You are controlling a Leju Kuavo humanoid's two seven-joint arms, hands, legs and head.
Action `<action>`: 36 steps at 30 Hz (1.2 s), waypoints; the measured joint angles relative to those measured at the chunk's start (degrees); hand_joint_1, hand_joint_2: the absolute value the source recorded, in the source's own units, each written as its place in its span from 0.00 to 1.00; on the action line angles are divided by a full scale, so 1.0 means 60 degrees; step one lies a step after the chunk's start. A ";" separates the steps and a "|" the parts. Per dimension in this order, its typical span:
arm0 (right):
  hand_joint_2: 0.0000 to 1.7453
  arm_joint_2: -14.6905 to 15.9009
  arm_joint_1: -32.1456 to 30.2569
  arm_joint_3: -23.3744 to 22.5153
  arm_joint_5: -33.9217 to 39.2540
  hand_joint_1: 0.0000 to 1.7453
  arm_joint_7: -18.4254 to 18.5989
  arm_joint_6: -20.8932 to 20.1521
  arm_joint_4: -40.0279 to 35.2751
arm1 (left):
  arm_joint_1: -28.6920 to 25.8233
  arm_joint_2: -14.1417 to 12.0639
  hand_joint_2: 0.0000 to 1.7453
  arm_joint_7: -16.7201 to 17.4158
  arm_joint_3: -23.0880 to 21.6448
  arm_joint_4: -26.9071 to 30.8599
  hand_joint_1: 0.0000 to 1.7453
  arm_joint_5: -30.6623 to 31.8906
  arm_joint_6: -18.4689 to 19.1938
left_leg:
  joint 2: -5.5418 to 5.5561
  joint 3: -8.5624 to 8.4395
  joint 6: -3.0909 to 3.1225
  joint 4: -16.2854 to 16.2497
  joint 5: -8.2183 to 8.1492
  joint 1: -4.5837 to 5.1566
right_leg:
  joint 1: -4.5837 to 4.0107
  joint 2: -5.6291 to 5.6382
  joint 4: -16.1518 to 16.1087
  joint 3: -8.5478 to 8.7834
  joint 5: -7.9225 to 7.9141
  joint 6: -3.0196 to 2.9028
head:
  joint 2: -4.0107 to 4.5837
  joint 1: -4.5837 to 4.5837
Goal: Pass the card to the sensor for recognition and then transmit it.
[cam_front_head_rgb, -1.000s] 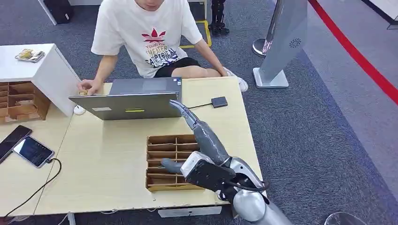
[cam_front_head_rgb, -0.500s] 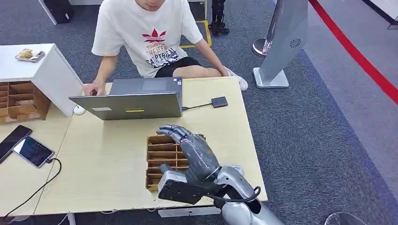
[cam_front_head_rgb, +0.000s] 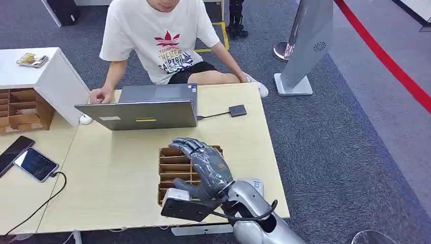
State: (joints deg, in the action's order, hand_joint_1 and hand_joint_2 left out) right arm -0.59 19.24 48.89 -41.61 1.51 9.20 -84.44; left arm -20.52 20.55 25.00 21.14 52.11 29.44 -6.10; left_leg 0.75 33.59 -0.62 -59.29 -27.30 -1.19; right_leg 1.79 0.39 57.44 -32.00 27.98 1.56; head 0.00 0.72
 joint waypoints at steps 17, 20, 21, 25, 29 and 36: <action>1.00 -0.0459 0.0244 -0.0364 -0.1367 0.32 0.0598 0.0423 0.1218 | -0.0079 0.0004 0.00 0.0109 -0.0015 0.0230 0.00 0.0353 0.0252 | 0.0000 -0.0001 0.0000 0.0000 0.0001 0.0000 | 0.0000 -0.0001 0.0000 0.0000 0.0000 0.0000 | 0.0000 0.0000; 1.00 -0.0492 0.0246 -0.0455 -0.1451 0.33 0.0623 0.0437 0.1371 | -0.0115 0.0004 0.00 0.0157 -0.0033 0.0281 0.00 0.0350 0.0252 | 0.0000 -0.0001 0.0000 0.0000 0.0001 0.0000 | 0.0000 0.0000 0.0000 0.0000 0.0000 0.0000 | 0.0000 0.0000; 1.00 -0.0510 0.0245 -0.0496 -0.1465 0.33 0.0634 0.0445 0.1414 | -0.0136 0.0004 0.00 0.0190 -0.0058 0.0317 0.00 0.0342 0.0252 | 0.0000 -0.0001 0.0000 0.0000 0.0001 0.0000 | 0.0000 0.0000 0.0000 0.0000 0.0000 0.0000 | 0.0000 0.0000; 1.00 -0.0540 0.0242 -0.0623 -0.1556 0.33 0.0656 0.0477 0.1621 | -0.0223 0.0004 0.00 0.0237 -0.0193 0.0437 0.00 0.0295 0.0248 | 0.0000 -0.0001 0.0000 0.0000 0.0001 0.0000 | 0.0000 -0.0001 0.0000 0.0000 0.0000 0.0000 | 0.0000 0.0000; 1.00 -0.0547 0.0242 -0.0667 -0.1560 0.33 0.0656 0.0521 0.1742 | -0.0242 0.0004 0.00 0.0281 -0.0244 0.0492 0.00 0.0295 0.0248 | 0.0000 -0.0001 0.0000 0.0000 0.0001 0.0000 | 0.0000 -0.0001 0.0000 0.0000 0.0000 0.0000 | 0.0000 0.0000; 1.00 -0.0598 0.0243 -0.0747 -0.1611 0.42 0.0681 0.0547 0.1884 | -0.0271 0.0004 0.00 0.0313 -0.0295 0.0554 0.00 0.0269 0.0248 | 0.0000 -0.0001 0.0000 0.0000 0.0001 0.0000 | 0.0000 -0.0001 0.0000 0.0000 0.0000 0.0000 | 0.0000 0.0000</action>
State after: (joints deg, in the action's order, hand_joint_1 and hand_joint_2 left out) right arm -4.17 20.69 44.41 -51.28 5.60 12.48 -73.13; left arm -22.15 20.57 26.88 19.37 55.43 31.06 -4.61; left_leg 0.75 33.58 -0.62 -59.29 -27.29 -1.19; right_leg 1.79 0.39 57.45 -32.00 27.98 1.56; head 0.00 0.72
